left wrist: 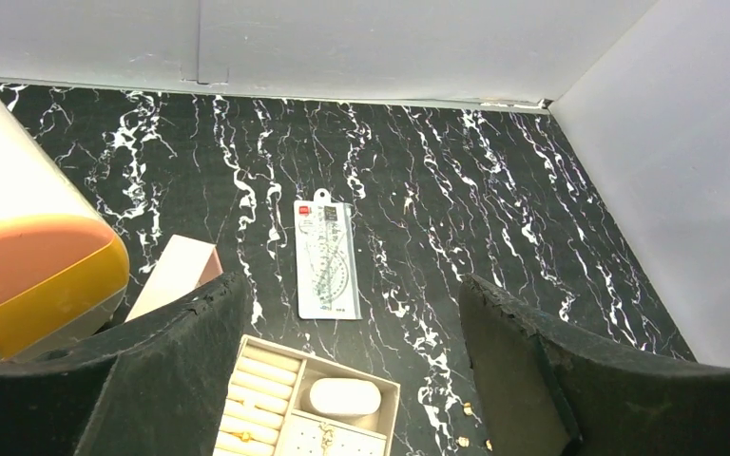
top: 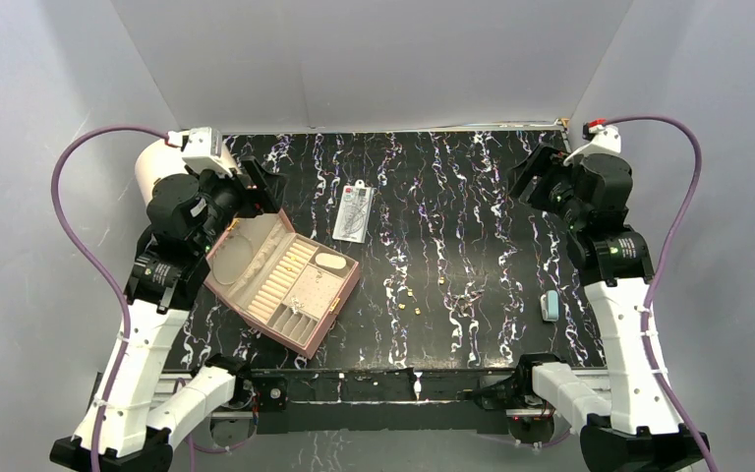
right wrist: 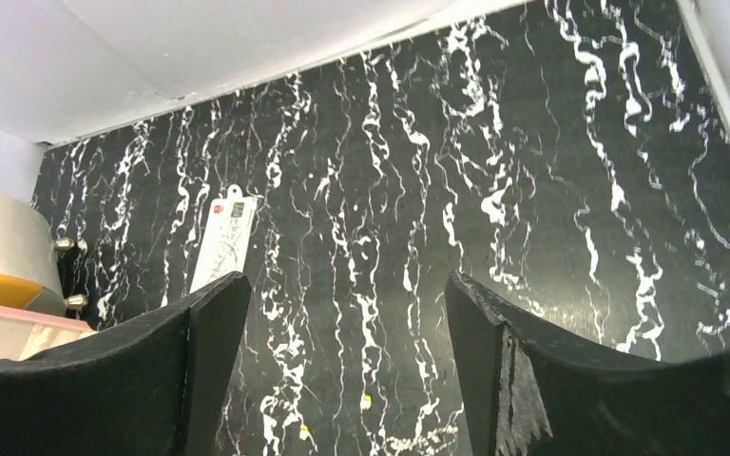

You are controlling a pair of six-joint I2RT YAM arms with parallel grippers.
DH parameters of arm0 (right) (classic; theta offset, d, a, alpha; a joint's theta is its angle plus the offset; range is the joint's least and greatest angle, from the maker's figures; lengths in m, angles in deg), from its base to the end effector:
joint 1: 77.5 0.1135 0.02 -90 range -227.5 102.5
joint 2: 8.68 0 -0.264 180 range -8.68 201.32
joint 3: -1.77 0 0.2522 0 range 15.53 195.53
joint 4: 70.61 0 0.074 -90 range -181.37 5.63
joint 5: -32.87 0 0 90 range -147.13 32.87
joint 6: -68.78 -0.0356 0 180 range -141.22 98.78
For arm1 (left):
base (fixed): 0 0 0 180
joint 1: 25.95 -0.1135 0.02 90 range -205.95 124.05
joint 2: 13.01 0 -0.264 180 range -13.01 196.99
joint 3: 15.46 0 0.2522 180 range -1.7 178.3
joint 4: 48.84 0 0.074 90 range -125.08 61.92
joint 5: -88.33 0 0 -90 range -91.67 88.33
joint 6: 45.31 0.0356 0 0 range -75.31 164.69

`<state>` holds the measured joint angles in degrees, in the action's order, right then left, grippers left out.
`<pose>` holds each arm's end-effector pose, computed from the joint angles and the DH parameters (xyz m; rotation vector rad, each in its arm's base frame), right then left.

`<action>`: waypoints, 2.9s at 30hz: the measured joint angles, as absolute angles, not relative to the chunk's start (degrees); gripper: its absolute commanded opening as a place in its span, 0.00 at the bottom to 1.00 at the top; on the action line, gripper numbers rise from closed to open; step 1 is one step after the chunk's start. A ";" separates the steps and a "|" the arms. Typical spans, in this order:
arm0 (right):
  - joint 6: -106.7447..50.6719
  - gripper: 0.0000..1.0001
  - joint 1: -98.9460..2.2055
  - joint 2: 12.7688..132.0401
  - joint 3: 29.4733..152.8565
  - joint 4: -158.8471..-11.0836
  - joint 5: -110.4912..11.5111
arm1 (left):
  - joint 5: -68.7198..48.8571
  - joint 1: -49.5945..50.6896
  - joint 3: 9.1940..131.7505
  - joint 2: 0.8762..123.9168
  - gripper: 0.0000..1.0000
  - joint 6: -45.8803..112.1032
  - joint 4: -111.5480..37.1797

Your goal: Organize the mixed jewelry

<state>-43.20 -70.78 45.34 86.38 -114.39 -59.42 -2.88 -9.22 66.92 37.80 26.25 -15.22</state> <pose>0.1876 0.0207 0.4305 0.2691 1.7923 0.3210 0.1698 -0.0518 0.4462 -0.0077 1.6287 -0.4911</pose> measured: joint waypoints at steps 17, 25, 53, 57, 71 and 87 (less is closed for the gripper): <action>-50.83 0.69 -62.65 47.09 71.91 -122.26 -49.73 | -28.19 -9.18 55.91 32.92 0.79 23.02 -27.66; -54.11 0.57 -51.24 53.63 68.54 -122.70 -54.28 | -37.26 -7.38 55.93 38.85 0.76 20.66 -29.98; -60.40 0.30 -26.43 74.11 65.14 -117.19 -64.44 | -19.84 7.94 51.78 49.60 0.62 13.40 -32.49; -60.68 0.29 -26.21 75.22 65.27 -116.95 -64.97 | -19.56 7.94 51.54 49.60 0.61 12.70 -32.53; -61.06 0.24 -25.99 77.19 65.29 -115.42 -66.04 | -18.82 7.98 51.25 49.56 0.59 12.42 -32.73; -61.38 0.01 -25.99 78.81 65.68 -115.29 -67.09 | -18.60 7.98 51.16 49.56 0.62 12.42 -32.93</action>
